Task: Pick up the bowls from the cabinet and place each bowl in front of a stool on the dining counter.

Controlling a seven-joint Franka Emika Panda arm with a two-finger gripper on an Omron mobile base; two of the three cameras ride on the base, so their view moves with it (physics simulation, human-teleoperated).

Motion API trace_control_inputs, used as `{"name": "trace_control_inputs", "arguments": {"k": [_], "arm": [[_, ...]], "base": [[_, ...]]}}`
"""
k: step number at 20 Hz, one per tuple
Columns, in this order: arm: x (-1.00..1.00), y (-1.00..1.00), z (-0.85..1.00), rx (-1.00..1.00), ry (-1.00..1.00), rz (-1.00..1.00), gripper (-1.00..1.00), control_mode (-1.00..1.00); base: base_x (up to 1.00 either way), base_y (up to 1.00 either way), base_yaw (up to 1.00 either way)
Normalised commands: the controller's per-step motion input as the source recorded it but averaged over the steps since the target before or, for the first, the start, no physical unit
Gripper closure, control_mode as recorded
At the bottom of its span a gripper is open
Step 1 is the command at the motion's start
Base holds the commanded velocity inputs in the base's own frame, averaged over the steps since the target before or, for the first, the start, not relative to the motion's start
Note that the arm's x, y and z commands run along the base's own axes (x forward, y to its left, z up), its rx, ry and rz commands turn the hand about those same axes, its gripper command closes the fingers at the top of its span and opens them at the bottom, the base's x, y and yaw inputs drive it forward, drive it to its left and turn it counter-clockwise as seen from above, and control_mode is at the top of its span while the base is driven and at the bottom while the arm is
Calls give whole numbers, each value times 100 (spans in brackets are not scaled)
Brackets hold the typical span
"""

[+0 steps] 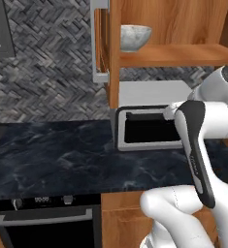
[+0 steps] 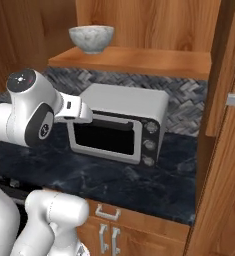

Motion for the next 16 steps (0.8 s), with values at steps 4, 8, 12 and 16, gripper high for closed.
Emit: {"name": "trace_control_inputs", "arguments": {"k": [4,8,12,16], "arm": [[0,0,0,0,0,0,-100,100],[0,0,0,0,0,0,-100,100],[0,0,0,0,0,0,-100,100],[0,0,0,0,0,0,-100,100]], "base": [[89,-8,7],[54,-1,8],[11,9,1],[1,2,0]]}}
